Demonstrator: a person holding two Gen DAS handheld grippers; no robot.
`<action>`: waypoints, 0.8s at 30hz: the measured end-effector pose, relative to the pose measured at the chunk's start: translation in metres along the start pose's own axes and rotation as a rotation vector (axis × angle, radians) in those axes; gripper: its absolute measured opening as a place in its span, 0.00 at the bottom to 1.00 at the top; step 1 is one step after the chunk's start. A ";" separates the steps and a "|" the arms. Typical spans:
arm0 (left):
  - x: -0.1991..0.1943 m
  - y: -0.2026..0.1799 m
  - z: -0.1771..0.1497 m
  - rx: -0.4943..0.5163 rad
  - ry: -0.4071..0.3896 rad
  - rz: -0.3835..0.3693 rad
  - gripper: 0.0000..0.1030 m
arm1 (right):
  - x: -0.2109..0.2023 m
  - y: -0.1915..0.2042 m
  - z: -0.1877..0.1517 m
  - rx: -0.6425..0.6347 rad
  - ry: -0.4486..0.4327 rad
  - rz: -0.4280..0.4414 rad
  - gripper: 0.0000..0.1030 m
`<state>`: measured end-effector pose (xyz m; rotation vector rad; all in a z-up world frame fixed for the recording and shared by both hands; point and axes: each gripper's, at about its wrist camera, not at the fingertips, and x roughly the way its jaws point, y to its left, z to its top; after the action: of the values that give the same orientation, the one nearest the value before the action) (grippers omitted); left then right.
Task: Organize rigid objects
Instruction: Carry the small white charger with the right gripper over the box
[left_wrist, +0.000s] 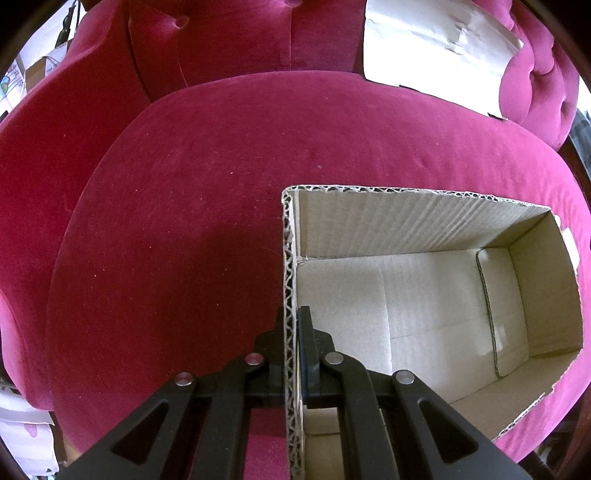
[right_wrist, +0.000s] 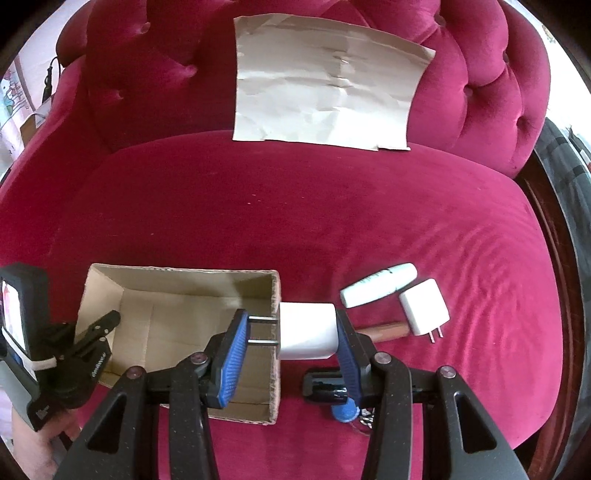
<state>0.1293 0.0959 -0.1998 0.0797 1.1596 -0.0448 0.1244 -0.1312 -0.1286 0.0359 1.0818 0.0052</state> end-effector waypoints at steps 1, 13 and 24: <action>0.000 0.001 0.000 -0.003 0.000 -0.003 0.03 | 0.000 0.004 0.000 -0.006 -0.002 0.003 0.47; -0.001 0.005 -0.001 0.001 0.002 -0.018 0.03 | 0.010 0.038 0.003 -0.035 -0.002 0.039 0.47; -0.003 0.010 -0.003 -0.006 0.001 -0.030 0.03 | 0.033 0.061 -0.001 -0.047 0.006 0.078 0.47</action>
<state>0.1259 0.1063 -0.1982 0.0566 1.1617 -0.0677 0.1402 -0.0692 -0.1560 0.0352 1.0854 0.1010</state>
